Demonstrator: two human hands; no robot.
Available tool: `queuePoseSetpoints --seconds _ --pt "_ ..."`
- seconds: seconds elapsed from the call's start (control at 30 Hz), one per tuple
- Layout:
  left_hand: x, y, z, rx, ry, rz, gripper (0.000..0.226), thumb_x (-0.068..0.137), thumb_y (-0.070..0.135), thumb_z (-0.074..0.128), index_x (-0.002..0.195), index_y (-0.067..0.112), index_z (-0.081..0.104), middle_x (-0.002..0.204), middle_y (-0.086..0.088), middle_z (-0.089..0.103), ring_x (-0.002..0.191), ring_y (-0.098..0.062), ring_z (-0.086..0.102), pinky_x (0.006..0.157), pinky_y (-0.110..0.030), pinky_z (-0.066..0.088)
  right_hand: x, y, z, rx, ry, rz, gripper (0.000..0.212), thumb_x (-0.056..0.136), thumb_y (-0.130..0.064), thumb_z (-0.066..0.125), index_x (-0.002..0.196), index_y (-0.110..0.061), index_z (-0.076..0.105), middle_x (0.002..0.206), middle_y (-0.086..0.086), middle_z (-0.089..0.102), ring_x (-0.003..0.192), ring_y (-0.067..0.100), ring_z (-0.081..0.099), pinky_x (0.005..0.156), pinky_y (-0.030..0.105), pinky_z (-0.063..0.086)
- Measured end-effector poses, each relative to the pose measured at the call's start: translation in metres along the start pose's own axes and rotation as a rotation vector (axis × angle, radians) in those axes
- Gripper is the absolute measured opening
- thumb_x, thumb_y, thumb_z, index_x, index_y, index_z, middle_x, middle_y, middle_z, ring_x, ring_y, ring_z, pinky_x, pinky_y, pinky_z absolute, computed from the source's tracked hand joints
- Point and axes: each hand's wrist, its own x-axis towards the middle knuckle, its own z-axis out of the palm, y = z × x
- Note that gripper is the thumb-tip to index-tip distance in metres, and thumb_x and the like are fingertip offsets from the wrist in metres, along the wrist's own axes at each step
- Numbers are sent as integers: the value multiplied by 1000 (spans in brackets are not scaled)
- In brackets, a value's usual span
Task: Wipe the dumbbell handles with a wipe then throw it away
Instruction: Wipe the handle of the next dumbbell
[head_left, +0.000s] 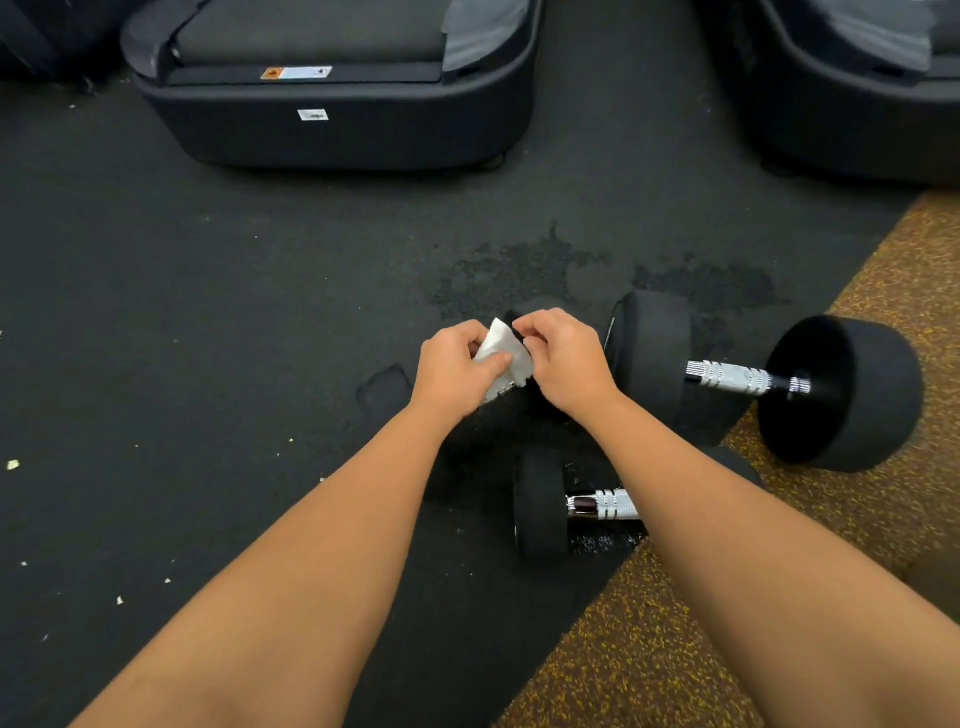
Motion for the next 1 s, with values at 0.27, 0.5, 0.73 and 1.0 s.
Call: queuePoseSetpoints --seconds 0.27,0.5,0.73,1.0 --pt "8 0 16 129 162 -46 15 94 14 48 88 12 35 83 -4 51 76 -24 49 65 -35 37 4 20 -9 -371 -46 -87 46 90 -9 55 135 -3 45 139 15 46 130 37 38 105 48 36" --pt "5 -4 46 382 -2 -58 22 89 2 45 109 9 38 90 -13 58 76 -30 53 64 -38 38 0 31 -5 -451 -247 -83 57 99 -15 38 148 -4 12 158 13 5 146 33 -3 118 46 10" --pt "4 -25 76 627 -174 74 54 87 12 47 139 4 35 137 -14 42 126 -33 38 106 -44 31 -2 39 0 -448 -225 -103 60 99 -15 37 150 -7 7 159 10 1 146 29 -7 119 42 6" --pt "13 -23 84 668 -241 12 64 96 20 41 150 4 11 158 -16 9 145 -36 3 118 -47 10 -2 39 -2 -263 -195 -55 52 100 -17 36 149 -11 18 159 3 8 147 23 -5 117 47 1"
